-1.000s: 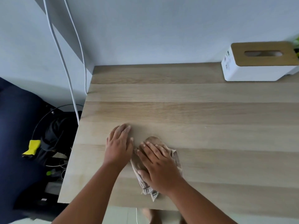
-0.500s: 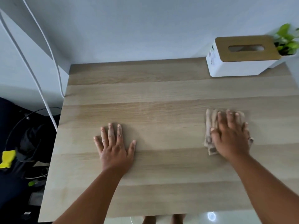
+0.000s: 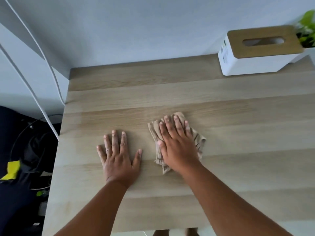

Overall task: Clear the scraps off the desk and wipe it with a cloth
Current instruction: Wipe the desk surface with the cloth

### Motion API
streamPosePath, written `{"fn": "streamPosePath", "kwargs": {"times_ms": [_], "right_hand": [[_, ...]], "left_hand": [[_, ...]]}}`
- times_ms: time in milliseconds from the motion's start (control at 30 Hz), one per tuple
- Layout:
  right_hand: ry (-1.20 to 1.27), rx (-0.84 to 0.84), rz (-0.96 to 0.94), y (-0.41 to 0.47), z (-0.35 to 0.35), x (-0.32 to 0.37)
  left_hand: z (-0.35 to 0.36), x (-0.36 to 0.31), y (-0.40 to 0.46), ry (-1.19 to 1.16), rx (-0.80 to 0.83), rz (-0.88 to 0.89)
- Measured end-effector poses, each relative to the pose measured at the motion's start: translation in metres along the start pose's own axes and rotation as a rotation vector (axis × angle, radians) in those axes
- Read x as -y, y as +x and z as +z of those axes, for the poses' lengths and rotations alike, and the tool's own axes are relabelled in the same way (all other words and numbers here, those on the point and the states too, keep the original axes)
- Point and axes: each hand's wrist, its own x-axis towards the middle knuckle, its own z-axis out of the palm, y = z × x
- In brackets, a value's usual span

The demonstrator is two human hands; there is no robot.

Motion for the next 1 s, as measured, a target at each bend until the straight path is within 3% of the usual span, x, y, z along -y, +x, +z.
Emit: {"fn": "streamPosePath", "kwargs": {"times_ms": [167, 300, 400, 567, 1000], "right_hand": [[-0.008, 0.002, -0.244, -0.075, -0.005, -0.053], [-0.017, 0.003, 0.026, -0.09, -0.024, -0.132], [-0.021, -0.002, 0.259, -0.064, -0.032, -0.154], [-0.029, -0.009, 0.471, 0.014, -0.028, -0.128], [0.013, 0.027, 0.357, 0.22, -0.026, -0.04]], "left_hand": [[-0.006, -0.003, 0.0, -0.019, 0.004, 0.0], [-0.009, -0.005, -0.001, -0.029, 0.007, -0.006], [-0.009, -0.005, 0.0, -0.029, 0.001, -0.001], [-0.001, 0.0, -0.001, -0.038, -0.048, 0.011], [0.003, 0.002, 0.0, -0.023, -0.068, 0.029]]}}
